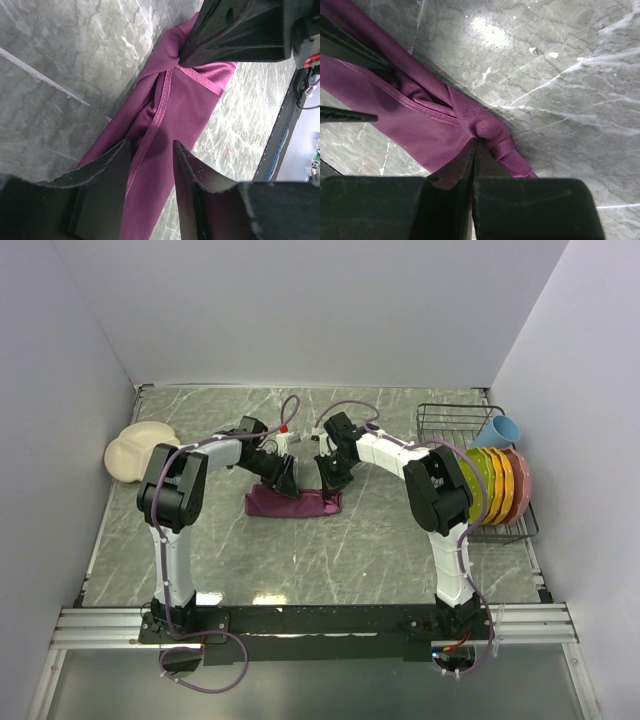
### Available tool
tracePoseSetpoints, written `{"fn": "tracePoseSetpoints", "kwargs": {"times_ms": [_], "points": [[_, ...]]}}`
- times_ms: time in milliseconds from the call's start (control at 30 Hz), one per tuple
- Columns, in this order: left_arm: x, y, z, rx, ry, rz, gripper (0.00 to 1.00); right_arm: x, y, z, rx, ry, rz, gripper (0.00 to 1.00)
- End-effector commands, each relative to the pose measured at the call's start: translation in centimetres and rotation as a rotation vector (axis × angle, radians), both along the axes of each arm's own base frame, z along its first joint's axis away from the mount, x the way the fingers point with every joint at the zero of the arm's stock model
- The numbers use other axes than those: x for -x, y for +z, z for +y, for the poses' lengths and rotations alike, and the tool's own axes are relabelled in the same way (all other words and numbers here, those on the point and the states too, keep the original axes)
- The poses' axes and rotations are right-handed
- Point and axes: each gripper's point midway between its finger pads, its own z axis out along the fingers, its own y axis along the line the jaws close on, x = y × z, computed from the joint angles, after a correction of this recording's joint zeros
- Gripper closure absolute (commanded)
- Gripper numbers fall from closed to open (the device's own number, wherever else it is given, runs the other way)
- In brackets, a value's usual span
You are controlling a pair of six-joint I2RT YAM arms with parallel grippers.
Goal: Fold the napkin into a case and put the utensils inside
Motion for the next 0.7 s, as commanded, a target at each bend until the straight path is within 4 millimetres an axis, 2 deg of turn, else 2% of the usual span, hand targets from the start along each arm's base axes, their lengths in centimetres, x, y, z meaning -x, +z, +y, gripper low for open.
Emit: {"fn": "tracePoseSetpoints", "kwargs": {"times_ms": [0, 467, 533, 667], "points": [[0.0, 0.5, -0.6, 0.032, -0.037, -0.019, 0.59, -1.3, -0.1, -0.3, 0.036, -0.007, -0.054, 1.0], [-0.6, 0.8, -1.3, 0.029, -0.024, -0.033, 0.95, -1.4, 1.2, 0.4, 0.004, -0.011, -0.06, 1.0], [-1.0, 1.0, -1.3, 0.024, -0.014, -0.042, 0.99, -1.6, 1.6, 0.5, -0.006, -0.011, -0.068, 1.0], [-1.3, 1.0, -1.2, 0.012, -0.004, -0.052, 0.99, -1.8, 2.8, 0.8, -0.029, -0.009, -0.085, 1.0]]}}
